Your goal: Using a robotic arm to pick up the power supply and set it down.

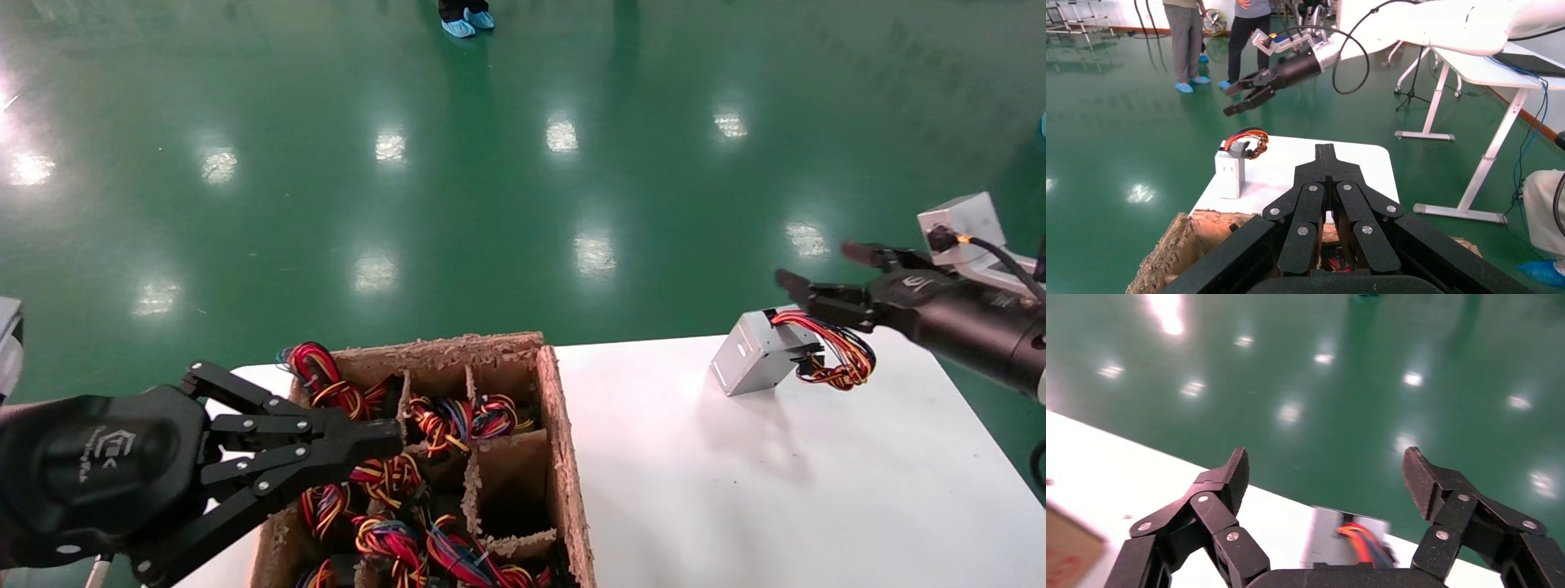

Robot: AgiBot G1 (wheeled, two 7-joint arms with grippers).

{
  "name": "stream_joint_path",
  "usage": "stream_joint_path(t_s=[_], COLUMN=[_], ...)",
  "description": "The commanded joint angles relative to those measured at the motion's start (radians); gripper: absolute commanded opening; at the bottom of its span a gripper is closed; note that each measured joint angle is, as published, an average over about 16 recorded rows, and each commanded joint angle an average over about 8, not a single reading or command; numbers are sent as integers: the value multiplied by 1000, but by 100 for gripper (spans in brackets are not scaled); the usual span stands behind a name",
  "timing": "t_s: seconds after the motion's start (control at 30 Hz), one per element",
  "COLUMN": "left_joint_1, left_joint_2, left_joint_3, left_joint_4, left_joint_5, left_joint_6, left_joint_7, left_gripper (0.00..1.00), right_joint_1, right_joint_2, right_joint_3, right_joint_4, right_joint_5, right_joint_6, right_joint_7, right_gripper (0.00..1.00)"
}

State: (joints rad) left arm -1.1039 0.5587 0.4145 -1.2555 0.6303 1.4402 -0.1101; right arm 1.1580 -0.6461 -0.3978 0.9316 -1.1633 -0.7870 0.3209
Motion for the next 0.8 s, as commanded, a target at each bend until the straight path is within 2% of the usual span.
stream_joint_path(t_s=[0.03, 0.2, 0.23, 0.47, 0.5, 0.8], left_joint_1=[0, 0, 0, 0, 0, 0], left_joint_2=[0, 0, 0, 0, 0, 0], left_joint_3=[0, 0, 0, 0, 0, 0], left_joint_4=[0, 0, 0, 0, 0, 0], left_joint_5=[0, 0, 0, 0, 0, 0], left_joint_6=[0, 0, 0, 0, 0, 0], left_joint_7=[0, 0, 0, 0, 0, 0], left_gripper=[0, 0, 3, 91, 100, 100], right_joint_1=[-2, -10, -11, -22, -24, -37], right_joint_2=[1, 4, 5, 9, 10, 16], right_joint_3=[3, 14, 16, 31, 34, 53], right_joint_4=[11, 43, 50, 95, 101, 159], right_joint_5=[13, 53, 61, 116, 124, 195], right_joint_6=[-21, -86, -100, -190, -203, -319], right_joint_7=[-4, -16, -19, -36, -38, -60], right_gripper=[100, 100, 100, 100, 100, 100])
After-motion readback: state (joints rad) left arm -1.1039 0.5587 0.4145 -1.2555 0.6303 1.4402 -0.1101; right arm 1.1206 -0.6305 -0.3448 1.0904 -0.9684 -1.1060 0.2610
